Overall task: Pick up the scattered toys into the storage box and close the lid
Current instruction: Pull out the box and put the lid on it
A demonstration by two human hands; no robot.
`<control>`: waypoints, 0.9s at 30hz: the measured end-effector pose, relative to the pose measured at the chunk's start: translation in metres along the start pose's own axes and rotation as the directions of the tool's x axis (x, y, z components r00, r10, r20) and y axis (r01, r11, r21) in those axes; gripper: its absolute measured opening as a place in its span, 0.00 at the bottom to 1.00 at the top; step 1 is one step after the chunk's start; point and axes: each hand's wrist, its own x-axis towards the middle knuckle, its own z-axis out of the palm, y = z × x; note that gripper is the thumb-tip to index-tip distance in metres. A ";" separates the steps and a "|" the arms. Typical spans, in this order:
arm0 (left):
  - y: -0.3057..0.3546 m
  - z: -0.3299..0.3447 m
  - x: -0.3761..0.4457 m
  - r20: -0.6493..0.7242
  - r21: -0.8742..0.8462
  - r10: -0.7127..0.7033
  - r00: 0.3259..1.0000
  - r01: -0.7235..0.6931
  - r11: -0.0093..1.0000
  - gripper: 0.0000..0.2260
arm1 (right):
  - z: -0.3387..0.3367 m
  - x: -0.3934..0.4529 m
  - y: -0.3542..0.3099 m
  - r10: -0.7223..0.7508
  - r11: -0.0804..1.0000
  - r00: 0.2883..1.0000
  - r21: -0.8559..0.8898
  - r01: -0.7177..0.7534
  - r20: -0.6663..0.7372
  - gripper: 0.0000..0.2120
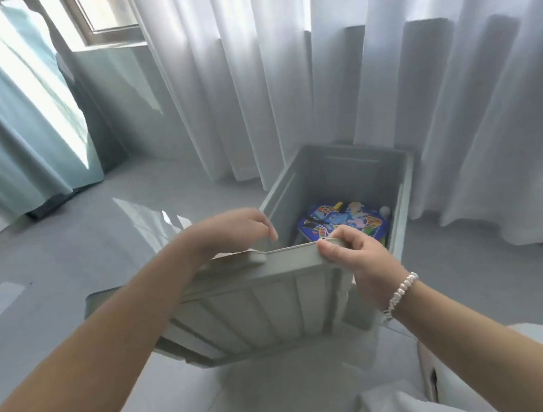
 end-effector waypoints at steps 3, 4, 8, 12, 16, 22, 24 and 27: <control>0.029 0.015 0.038 0.120 -0.156 0.073 0.990 -0.054 0.986 0.11 | -0.019 0.000 -0.001 0.020 0.999 0.996 0.051 -0.015 -0.085 0.10; 0.038 0.016 0.051 0.146 -0.170 0.093 0.985 -0.067 0.983 0.11 | -0.026 0.001 -0.001 0.031 0.998 0.993 0.054 -0.025 -0.114 0.11; 0.065 0.013 0.105 0.157 -0.249 0.141 0.977 -0.099 0.963 0.11 | -0.051 0.005 0.000 0.028 0.998 0.975 0.053 -0.016 -0.223 0.12; 0.074 0.008 0.141 0.144 -0.308 0.091 0.985 -0.043 0.950 0.09 | -0.057 0.012 0.002 0.007 1.000 0.968 0.013 -0.003 -0.250 0.12; 0.079 0.006 0.153 -0.079 -0.314 0.068 0.995 -0.090 0.945 0.09 | -0.058 0.022 -0.001 -0.014 0.999 0.959 -0.034 0.005 -0.283 0.12; 0.061 0.013 0.114 -0.480 0.042 0.298 0.826 -0.317 0.947 0.09 | -0.052 0.030 -0.008 -0.009 0.991 0.964 -0.129 -0.026 -0.267 0.12; 0.050 0.017 0.098 -0.462 0.205 0.362 0.809 -0.300 0.932 0.18 | -0.049 0.033 -0.010 -0.012 0.988 0.962 -0.148 -0.030 -0.273 0.12; 0.033 0.019 0.082 -0.296 0.388 0.451 0.842 -0.325 0.862 0.26 | -0.049 0.038 -0.011 -0.021 0.990 0.952 -0.141 -0.023 -0.306 0.13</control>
